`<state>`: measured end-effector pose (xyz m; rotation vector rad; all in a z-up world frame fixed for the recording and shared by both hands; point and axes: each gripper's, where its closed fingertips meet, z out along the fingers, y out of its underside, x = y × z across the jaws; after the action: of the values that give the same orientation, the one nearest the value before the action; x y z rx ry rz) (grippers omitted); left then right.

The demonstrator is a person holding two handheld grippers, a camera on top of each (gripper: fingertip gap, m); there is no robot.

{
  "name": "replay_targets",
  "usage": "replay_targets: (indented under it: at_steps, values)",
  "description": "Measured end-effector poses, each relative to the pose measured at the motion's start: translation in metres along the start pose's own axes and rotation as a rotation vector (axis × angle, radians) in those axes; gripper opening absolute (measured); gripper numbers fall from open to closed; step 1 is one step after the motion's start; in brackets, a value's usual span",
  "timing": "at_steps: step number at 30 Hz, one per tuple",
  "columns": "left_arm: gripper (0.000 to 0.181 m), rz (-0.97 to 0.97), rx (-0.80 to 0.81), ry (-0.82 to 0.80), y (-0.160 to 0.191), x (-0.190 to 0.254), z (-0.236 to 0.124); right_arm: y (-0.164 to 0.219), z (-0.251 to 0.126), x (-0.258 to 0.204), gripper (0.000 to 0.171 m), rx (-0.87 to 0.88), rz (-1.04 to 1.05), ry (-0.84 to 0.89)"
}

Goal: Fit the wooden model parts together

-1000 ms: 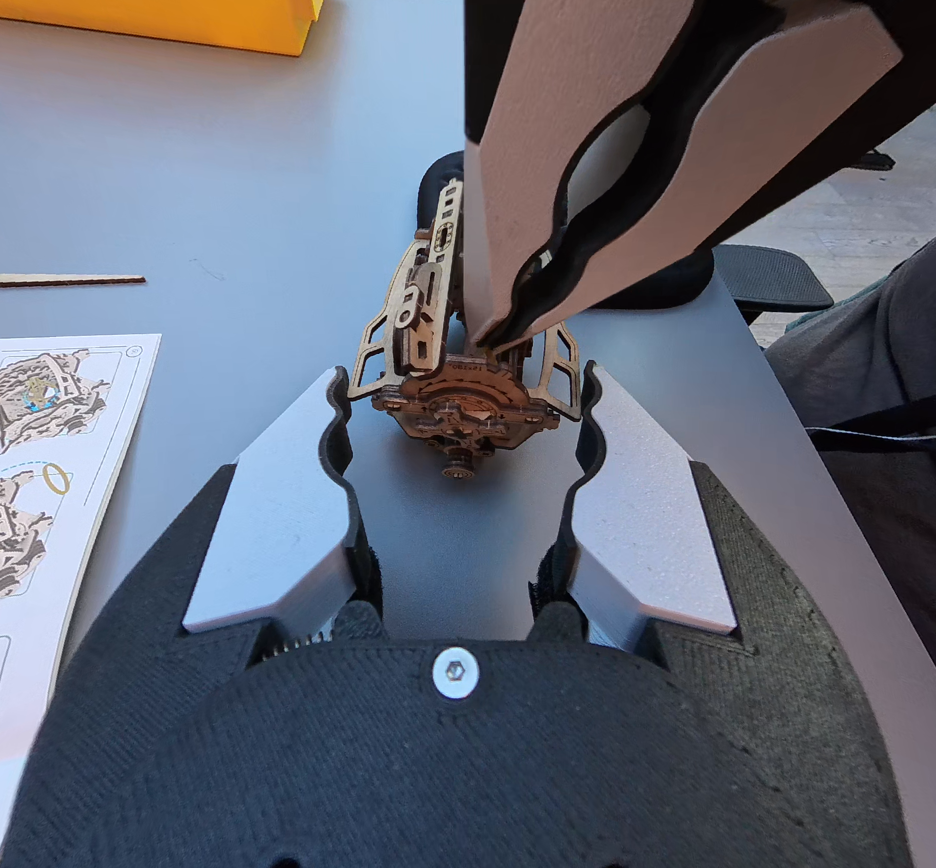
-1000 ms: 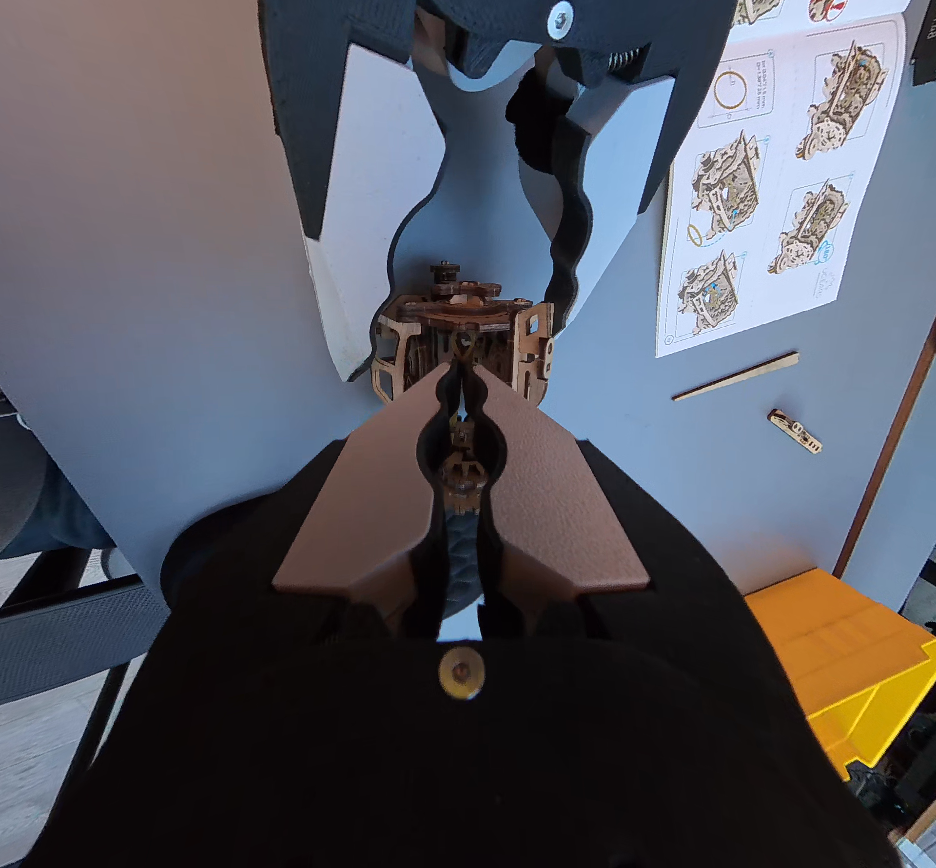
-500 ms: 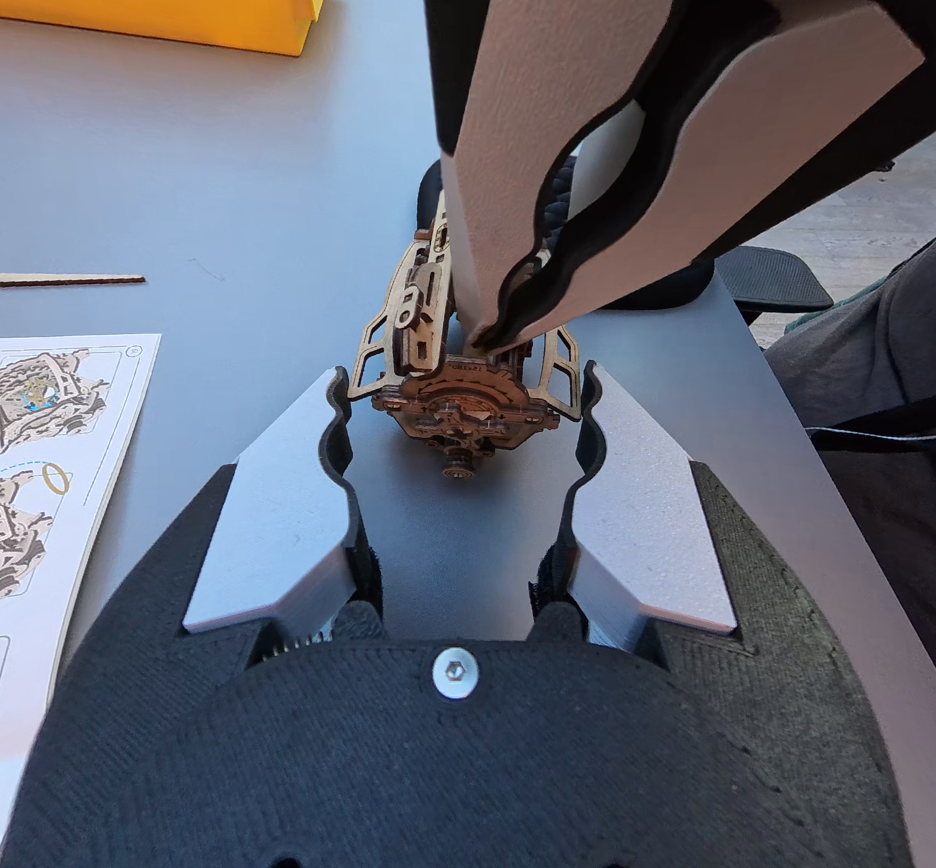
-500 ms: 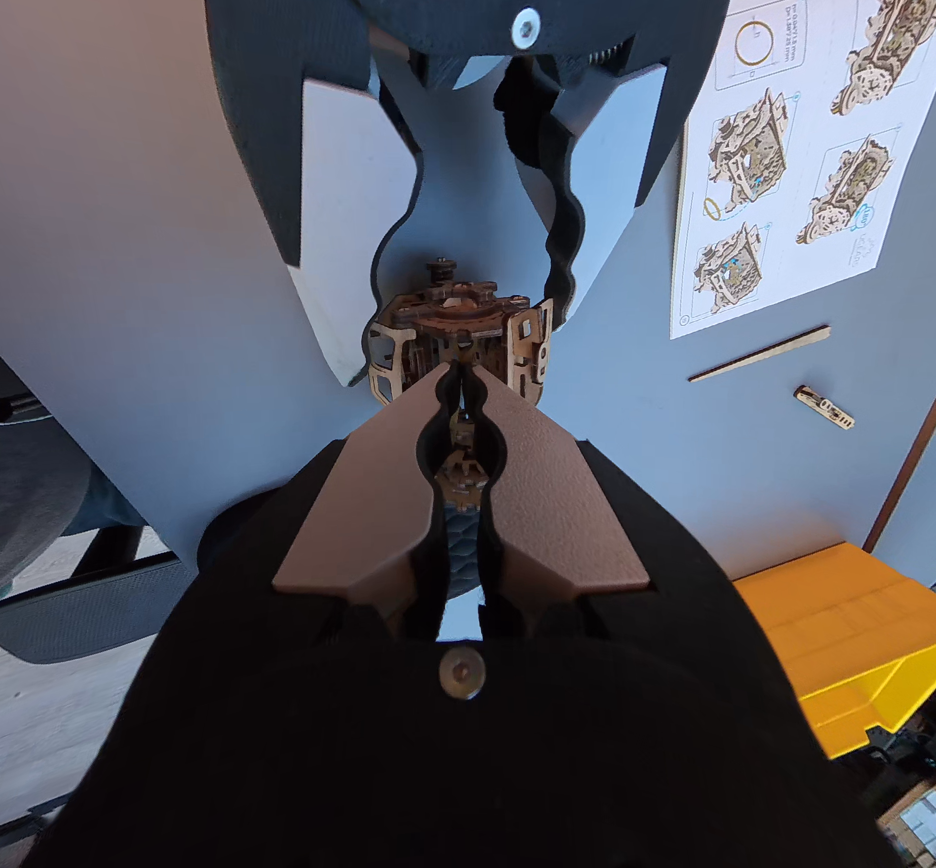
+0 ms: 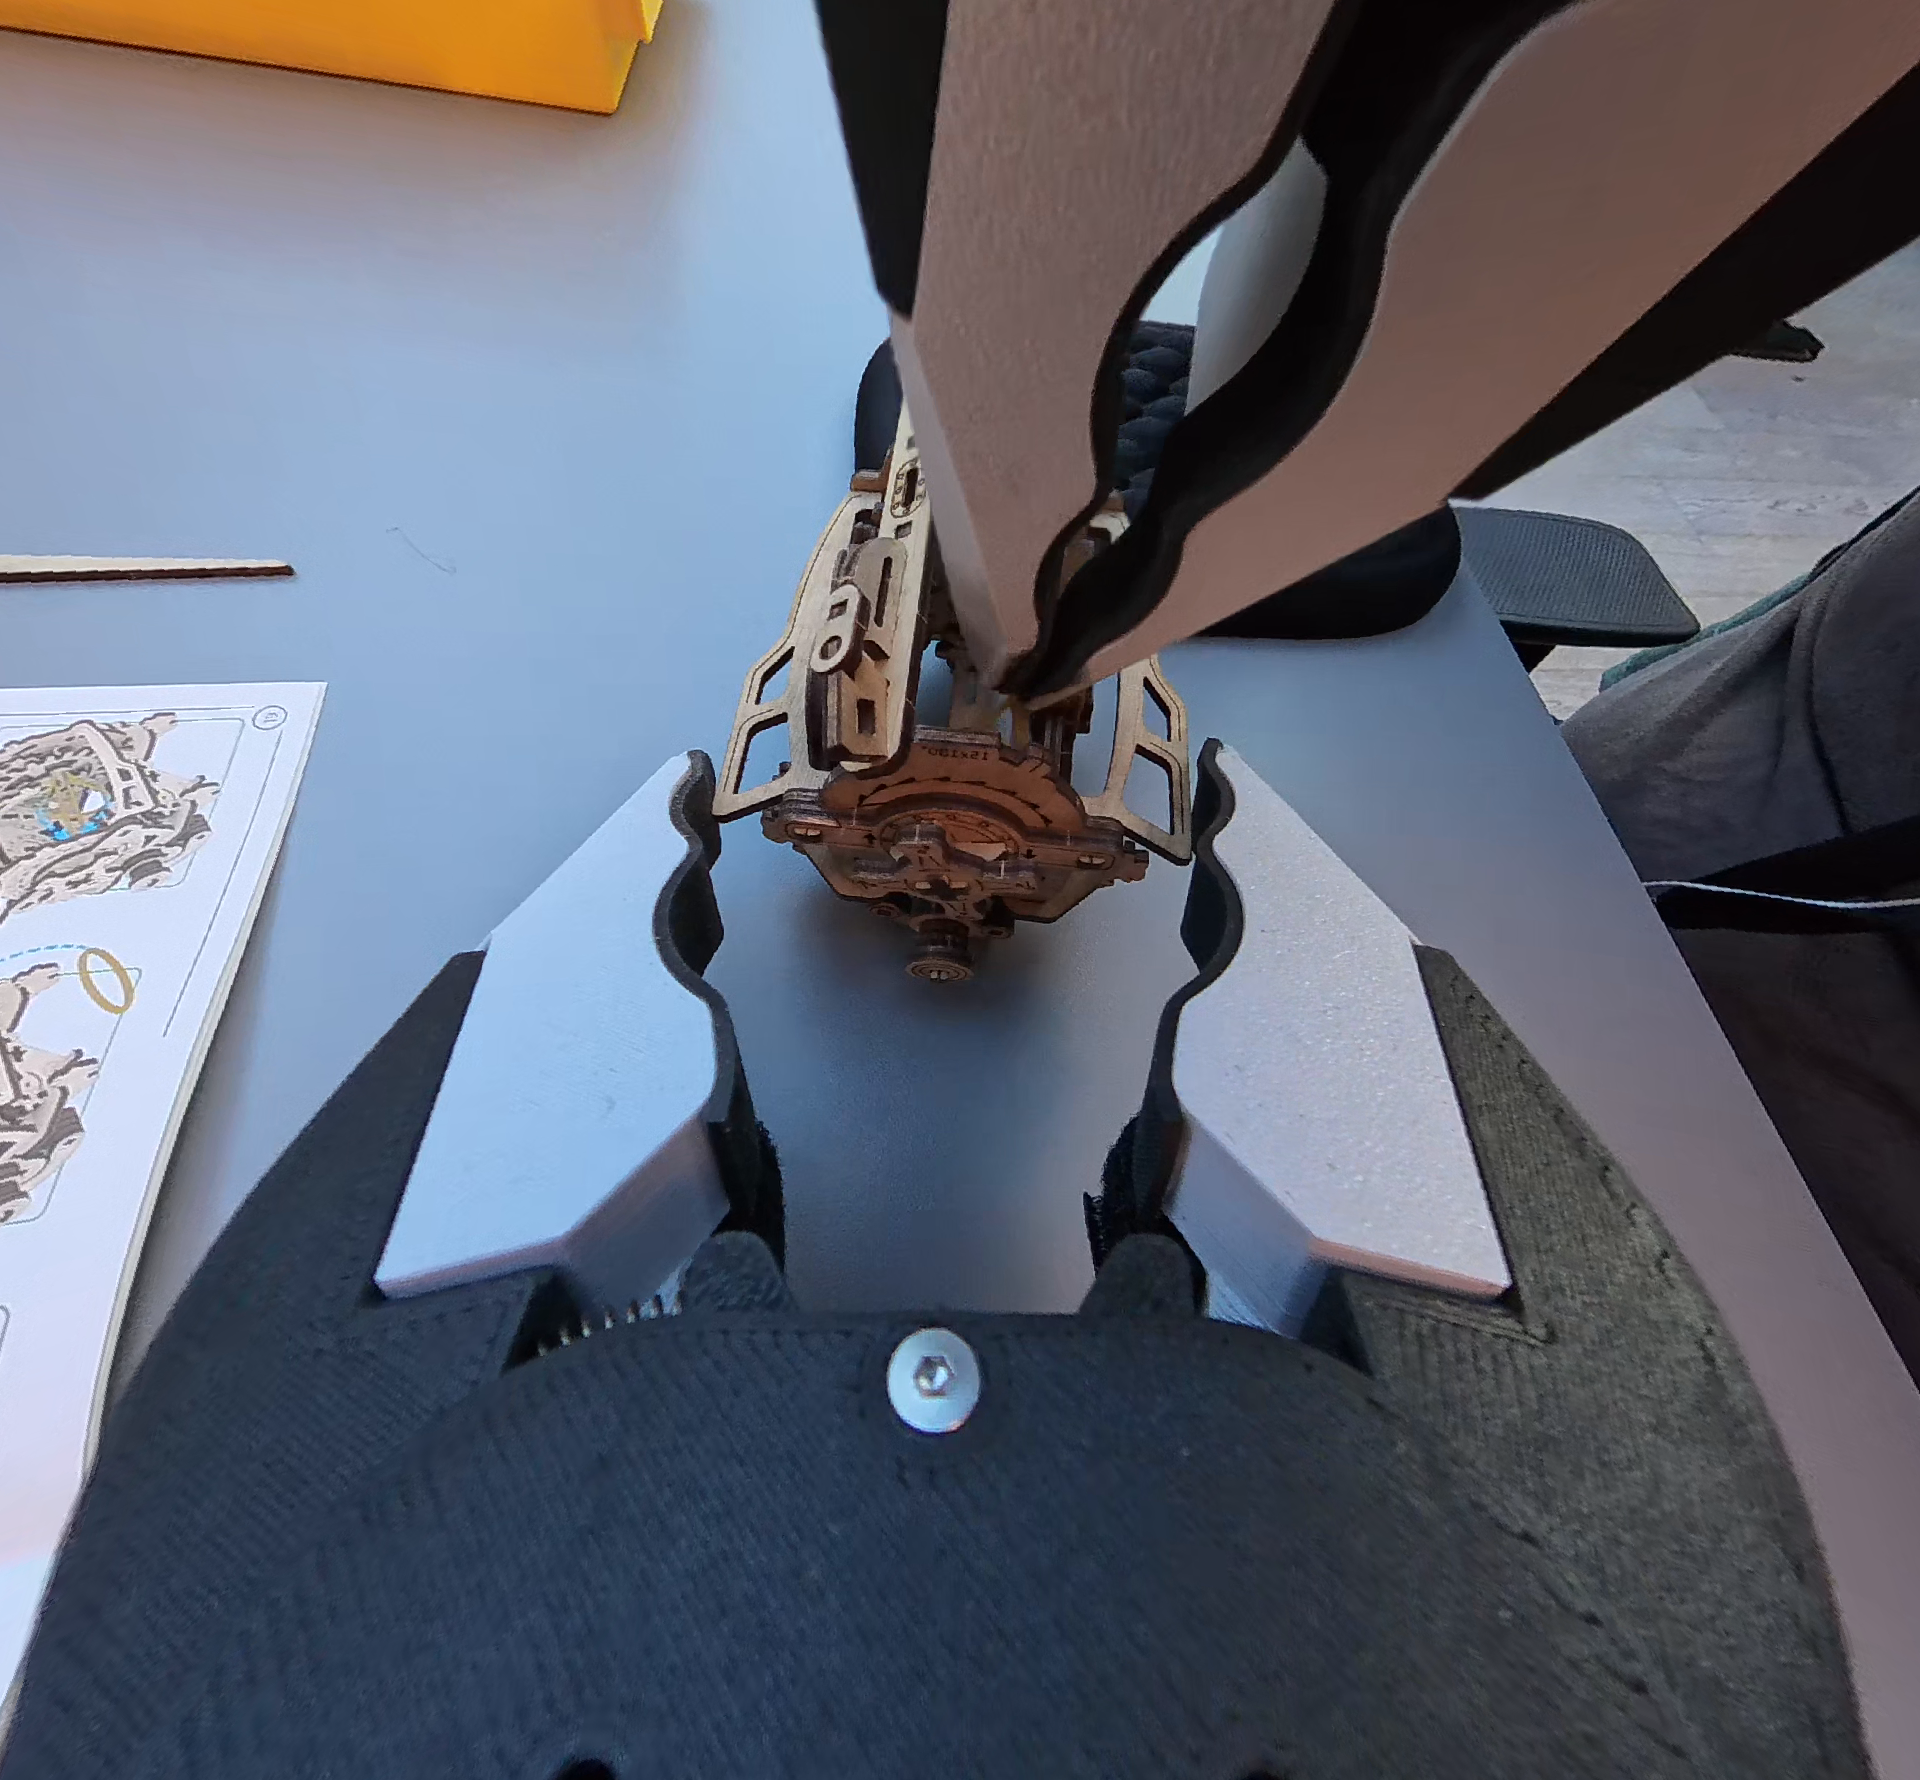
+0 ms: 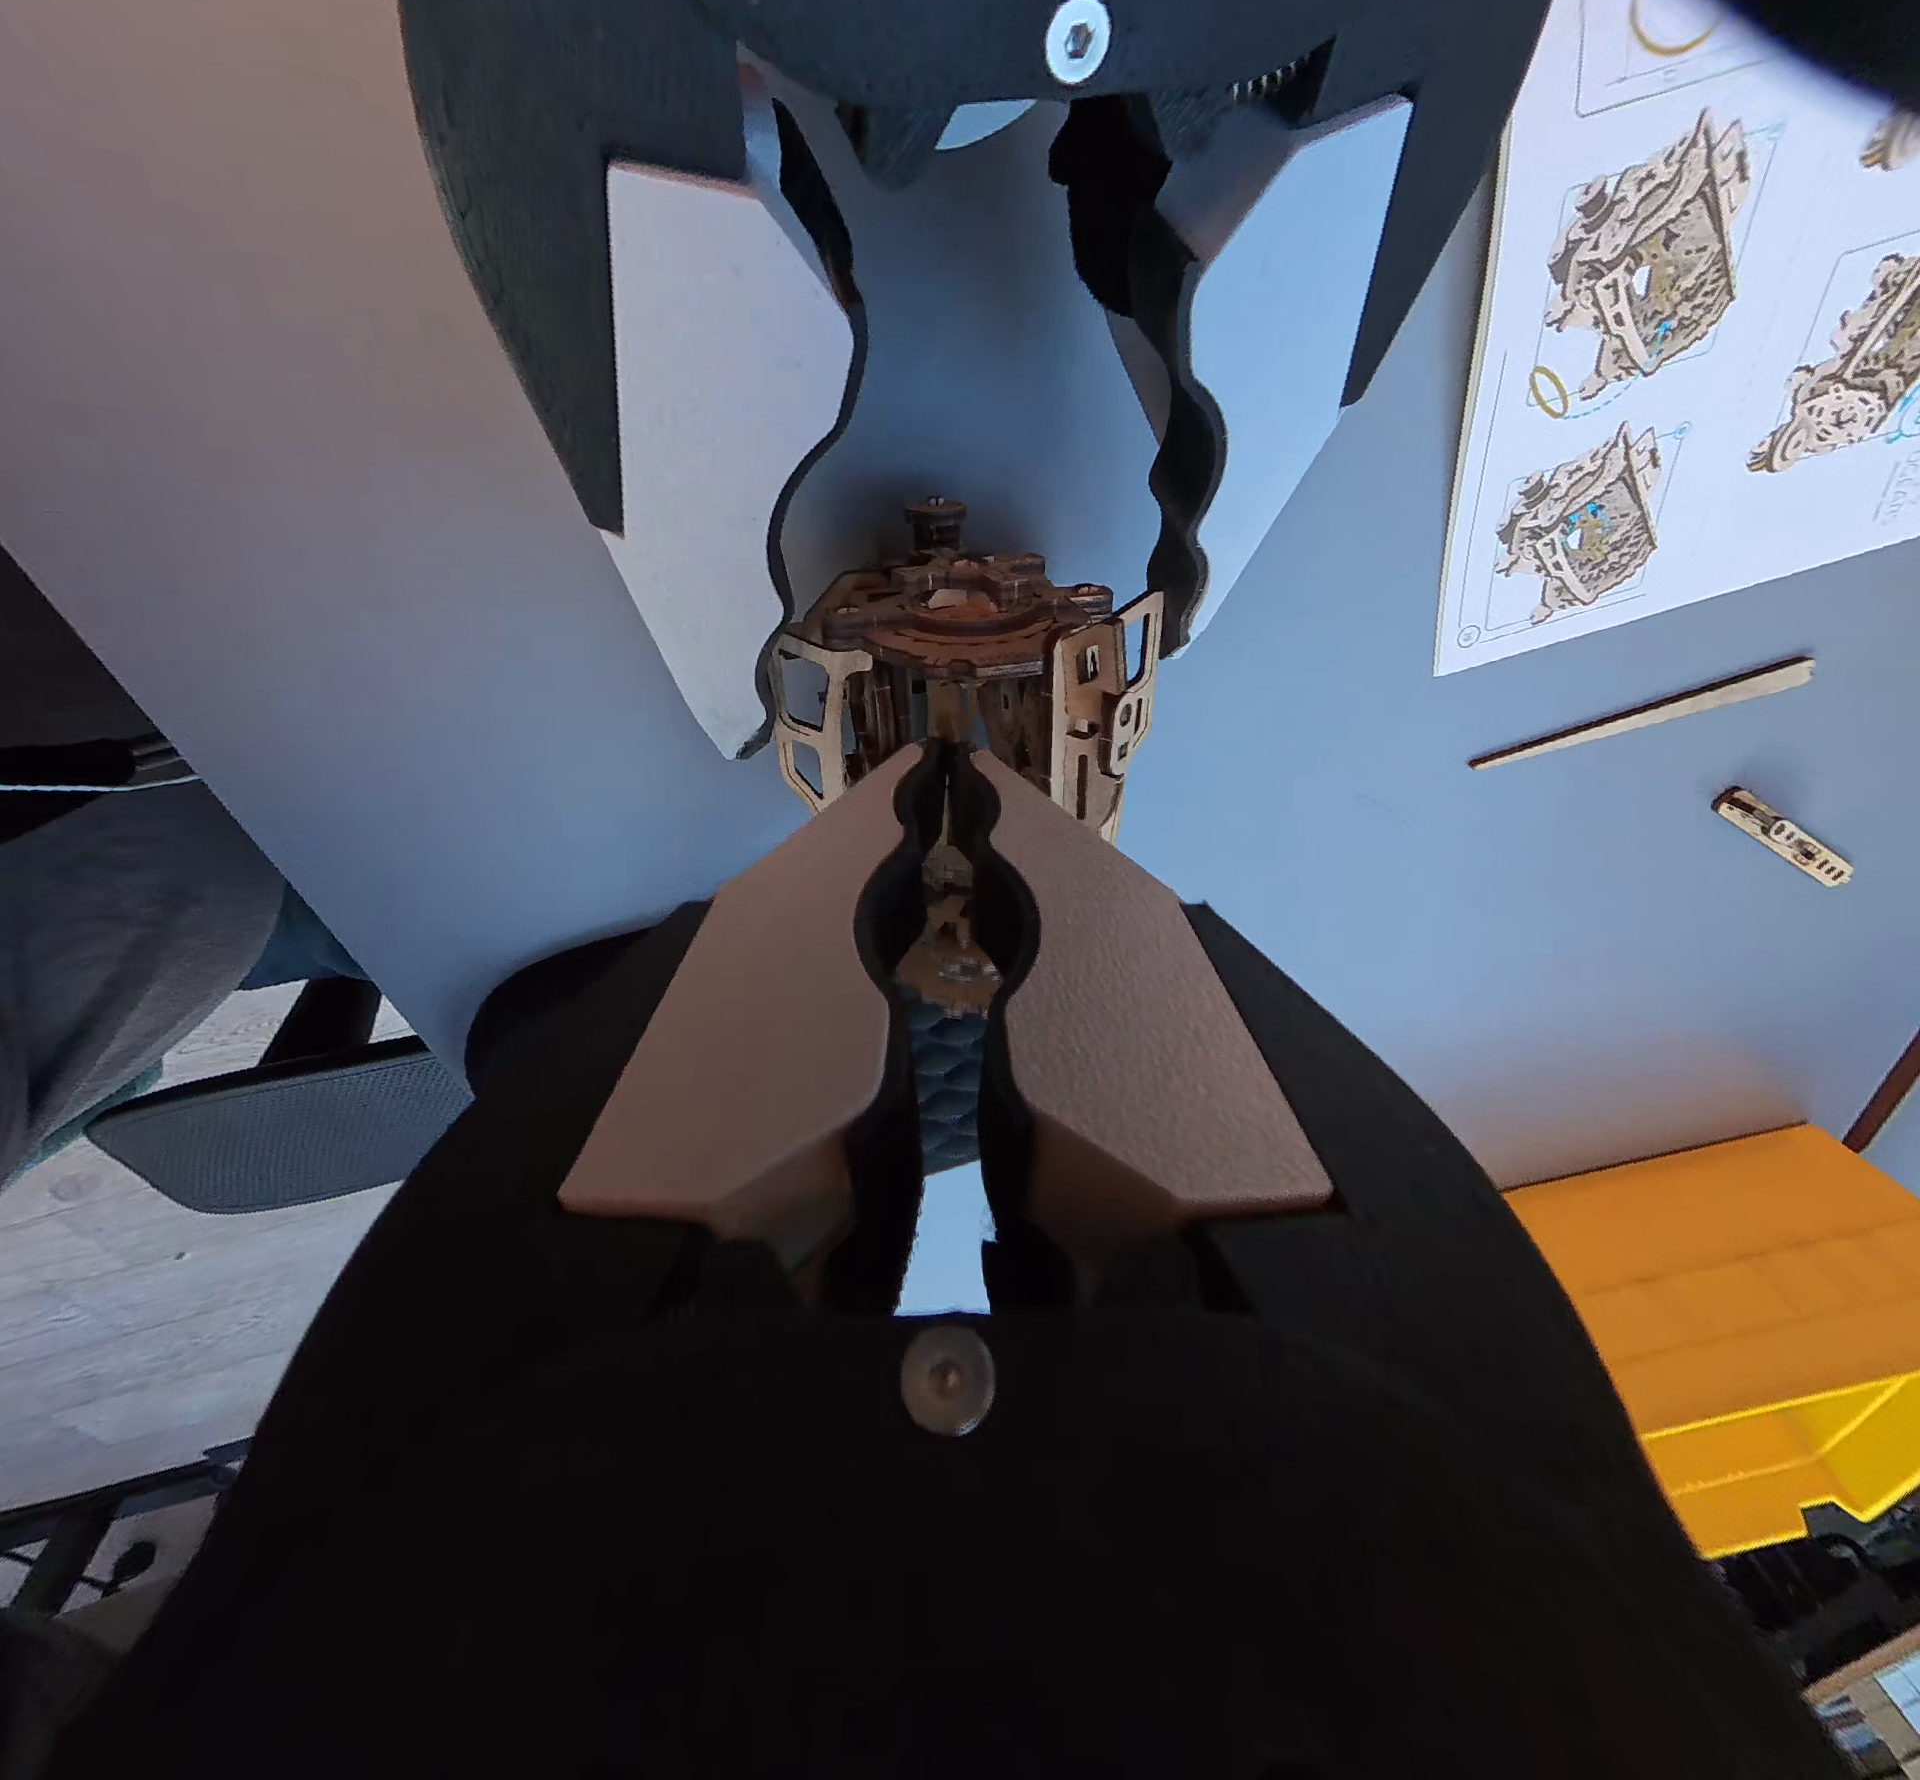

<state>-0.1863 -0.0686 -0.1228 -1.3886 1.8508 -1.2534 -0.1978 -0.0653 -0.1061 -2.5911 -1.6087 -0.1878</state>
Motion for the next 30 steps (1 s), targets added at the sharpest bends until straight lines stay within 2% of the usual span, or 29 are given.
replay_targets:
  at_steps: [14, 30]
  values:
    - [0.09, -0.02, -0.001, 0.011, 0.0, -0.001, 0.0, -0.002, 0.006, 0.001, 0.0, -0.023, -0.041, 0.026]
    - [0.09, -0.065, 0.0, 0.033, 0.0, -0.002, 0.001, -0.008, 0.005, 0.01, 0.0, 0.09, -0.039, 0.098]
